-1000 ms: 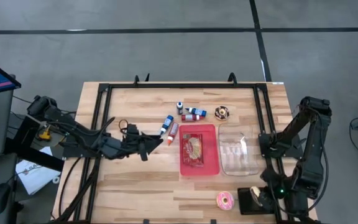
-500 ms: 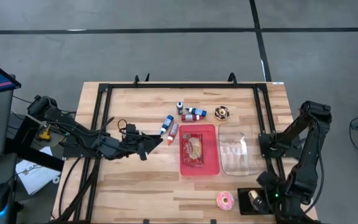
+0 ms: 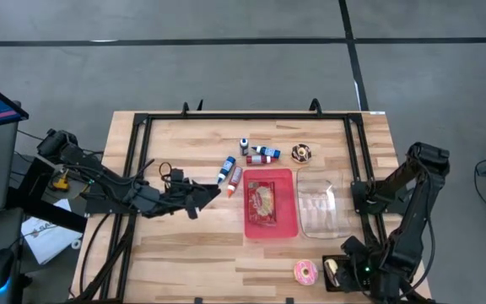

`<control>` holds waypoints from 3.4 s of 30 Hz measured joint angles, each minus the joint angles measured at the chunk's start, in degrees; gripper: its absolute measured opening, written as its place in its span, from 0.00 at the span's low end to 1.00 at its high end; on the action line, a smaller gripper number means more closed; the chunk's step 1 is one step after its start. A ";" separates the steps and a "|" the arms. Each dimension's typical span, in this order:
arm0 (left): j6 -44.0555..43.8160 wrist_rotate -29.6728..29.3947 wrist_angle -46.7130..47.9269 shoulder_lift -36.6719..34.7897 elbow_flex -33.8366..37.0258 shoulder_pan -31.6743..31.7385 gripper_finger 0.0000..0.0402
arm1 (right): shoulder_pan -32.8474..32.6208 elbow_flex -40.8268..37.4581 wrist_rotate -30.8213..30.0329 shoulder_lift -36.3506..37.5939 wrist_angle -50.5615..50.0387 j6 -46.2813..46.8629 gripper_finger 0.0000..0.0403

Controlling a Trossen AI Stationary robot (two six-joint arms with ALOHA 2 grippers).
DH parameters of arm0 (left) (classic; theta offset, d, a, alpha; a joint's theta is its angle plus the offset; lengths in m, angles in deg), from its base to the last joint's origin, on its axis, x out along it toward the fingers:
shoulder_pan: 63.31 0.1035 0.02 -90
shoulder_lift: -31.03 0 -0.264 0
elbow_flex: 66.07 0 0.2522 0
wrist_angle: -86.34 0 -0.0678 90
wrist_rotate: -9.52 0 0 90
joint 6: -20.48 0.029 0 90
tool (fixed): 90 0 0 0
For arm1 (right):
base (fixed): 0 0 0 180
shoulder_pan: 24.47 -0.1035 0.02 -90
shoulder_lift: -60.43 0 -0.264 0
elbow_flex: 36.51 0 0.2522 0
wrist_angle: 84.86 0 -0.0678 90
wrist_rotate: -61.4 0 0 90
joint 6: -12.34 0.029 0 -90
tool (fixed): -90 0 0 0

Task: Pick & Place Food Item
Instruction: Put the bottom black donut into the black bin

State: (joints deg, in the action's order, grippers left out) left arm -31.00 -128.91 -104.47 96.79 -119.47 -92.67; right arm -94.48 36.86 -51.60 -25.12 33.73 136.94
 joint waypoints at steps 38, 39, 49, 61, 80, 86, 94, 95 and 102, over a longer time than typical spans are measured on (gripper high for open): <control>-0.26 2.30 -2.95 0.00 -0.07 -0.51 0.44 | -2.59 -0.02 0.69 -2.69 -2.83 -1.57 0.12; -0.26 2.30 -2.95 0.00 -0.07 -0.51 0.44 | -2.87 -0.02 0.92 -2.26 -3.59 -1.57 0.12; 0.02 2.30 -2.93 0.00 -0.07 -0.51 0.44 | -5.00 -0.02 3.71 -0.44 -6.27 -1.65 0.13; 0.15 2.27 -2.91 0.00 -0.07 -0.51 0.44 | -4.03 -0.02 2.36 1.04 -5.87 -1.60 0.13; 0.15 2.23 -2.91 0.00 -0.07 -0.51 0.44 | -0.72 -0.02 -0.88 -2.36 2.61 -3.06 0.13; 0.15 2.25 -2.91 0.00 -0.07 -0.51 0.44 | 1.05 -0.04 -0.61 -5.88 5.45 -3.52 0.13; 0.07 2.72 -2.93 0.00 -0.06 -0.51 0.44 | 4.33 -0.04 3.38 -10.05 7.89 -4.59 0.13; 0.07 2.88 -3.01 0.00 -0.04 -0.51 0.44 | 4.37 -0.04 3.56 -10.63 8.19 -4.56 0.13; 0.11 3.78 -3.41 0.00 -0.04 -0.51 0.44 | 4.28 -0.04 10.92 -11.71 6.28 -3.21 0.11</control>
State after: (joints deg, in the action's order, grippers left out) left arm -30.89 -125.13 -107.89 96.79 -119.51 -93.17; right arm -90.20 36.82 -40.68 -36.83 40.01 133.73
